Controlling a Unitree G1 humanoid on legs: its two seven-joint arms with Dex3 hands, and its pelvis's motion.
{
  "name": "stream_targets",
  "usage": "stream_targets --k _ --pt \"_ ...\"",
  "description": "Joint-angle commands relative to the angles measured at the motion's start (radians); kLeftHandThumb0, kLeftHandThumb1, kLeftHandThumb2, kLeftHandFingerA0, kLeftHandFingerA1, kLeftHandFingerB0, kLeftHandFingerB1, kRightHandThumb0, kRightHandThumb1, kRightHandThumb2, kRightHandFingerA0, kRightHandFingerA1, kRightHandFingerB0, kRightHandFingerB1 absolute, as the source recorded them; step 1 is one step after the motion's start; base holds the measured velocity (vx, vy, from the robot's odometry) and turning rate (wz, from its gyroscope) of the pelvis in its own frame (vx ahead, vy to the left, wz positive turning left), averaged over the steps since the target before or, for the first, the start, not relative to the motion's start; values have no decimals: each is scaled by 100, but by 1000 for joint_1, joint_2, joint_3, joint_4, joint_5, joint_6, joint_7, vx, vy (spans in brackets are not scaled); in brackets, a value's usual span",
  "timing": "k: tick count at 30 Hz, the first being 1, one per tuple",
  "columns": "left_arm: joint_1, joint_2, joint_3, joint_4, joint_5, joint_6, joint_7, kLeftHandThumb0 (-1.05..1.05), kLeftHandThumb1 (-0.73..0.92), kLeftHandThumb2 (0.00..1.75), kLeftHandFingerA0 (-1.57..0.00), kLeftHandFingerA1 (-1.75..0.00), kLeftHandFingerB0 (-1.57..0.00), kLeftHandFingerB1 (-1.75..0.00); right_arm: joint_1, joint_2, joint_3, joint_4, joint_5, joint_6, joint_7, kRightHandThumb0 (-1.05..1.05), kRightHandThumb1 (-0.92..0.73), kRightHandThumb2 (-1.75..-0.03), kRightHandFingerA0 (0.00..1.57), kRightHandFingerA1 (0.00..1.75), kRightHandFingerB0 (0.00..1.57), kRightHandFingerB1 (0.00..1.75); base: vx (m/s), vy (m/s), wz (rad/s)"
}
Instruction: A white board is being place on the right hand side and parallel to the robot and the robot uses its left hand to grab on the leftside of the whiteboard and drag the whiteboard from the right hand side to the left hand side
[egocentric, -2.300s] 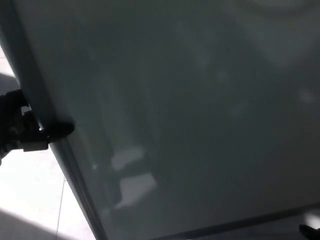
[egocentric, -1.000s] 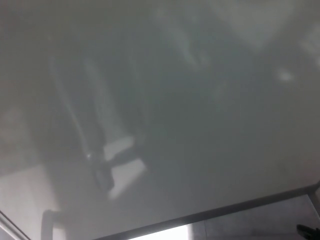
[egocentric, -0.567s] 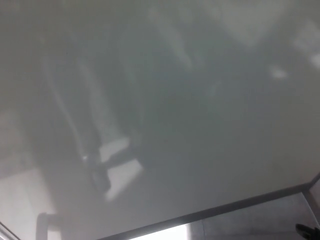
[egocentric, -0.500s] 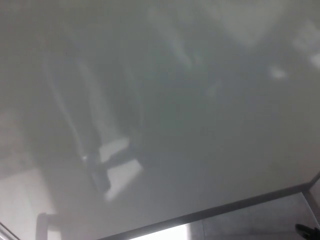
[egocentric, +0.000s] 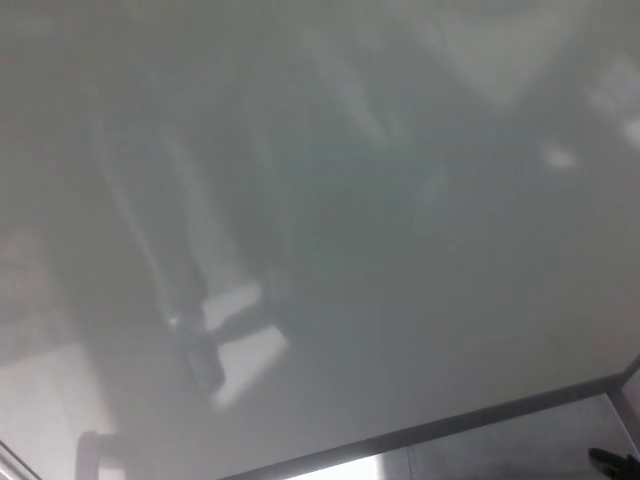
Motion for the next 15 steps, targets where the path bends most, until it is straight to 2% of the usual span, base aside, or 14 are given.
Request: stream_targets --k 1,4,5,6,7,8,10,11,12,13,14,15 --pt "-5 51 -14 -7 -23 -29 -148 -84 58 58 0 0 0 0 1 -5 -1 0 -3 2 -13 -57 -88 -65 31 36 17 29 0 0 0" --pt "6 44 27 -2 -69 25 -153 -89 58 58 0 0 0 0 3 -3 -6 0 1 0 -11 -57 -87 -65 32 36 17 29 0 0 0" --pt "14 39 47 -1 -89 36 -153 -86 63 60 0 0 0 0 3 -3 -6 0 1 -2 -9 -62 -72 -91 23 46 11 40 0 0 0" --pt "25 32 72 0 -113 47 -153 -86 63 60 0 0 0 0 5 -3 -7 0 2 -4 -7 -62 -72 -91 23 46 11 40 0 0 0" --pt "63 7 167 7 -202 96 -149 -91 57 92 0 0 0 -7 4 -7 0 0 -8 -1 -14 -63 -72 -92 23 46 11 40 0 0 0" --pt "94 -7 203 6 -226 96 -143 -96 68 106 0 -4 0 -6 7 -8 0 0 -8 -3 -11 -63 -72 -92 23 46 11 40 0 0 0" --pt "147 -34 246 3 -242 108 -118 -98 86 120 0 -5 0 -4 12 -11 -2 0 -5 -2 -6 -63 -72 -92 22 45 11 40 0 0 0" --pt "159 -41 257 0 -243 111 -112 -98 86 120 0 -5 0 -4 14 -11 -3 0 -5 -2 -5 -63 -72 -92 22 45 11 40 0 0 0" --pt "192 -58 267 -7 -244 100 -103 -97 92 124 0 -5 0 -4 17 -11 -6 1 -1 -4 1 -57 -87 -65 31 36 16 29 0 0 0" --pt "228 -83 280 -16 -246 88 -81 -75 92 95 0 0 0 0 19 -14 0 1 -10 -4 -6 -63 -73 -92 22 45 10 40 0 0 0" --pt "243 -95 286 -23 -248 85 -72 -75 92 95 0 0 0 0 19 -15 3 0 -13 -4 -9 -63 -73 -92 22 45 10 40 0 0 0" --pt "318 -144 297 -15 -250 52 -70 -85 91 122 0 -4 0 0 25 -13 -1 3 -9 -12 -3 -60 -87 -64 30 37 17 30 0 0 0"
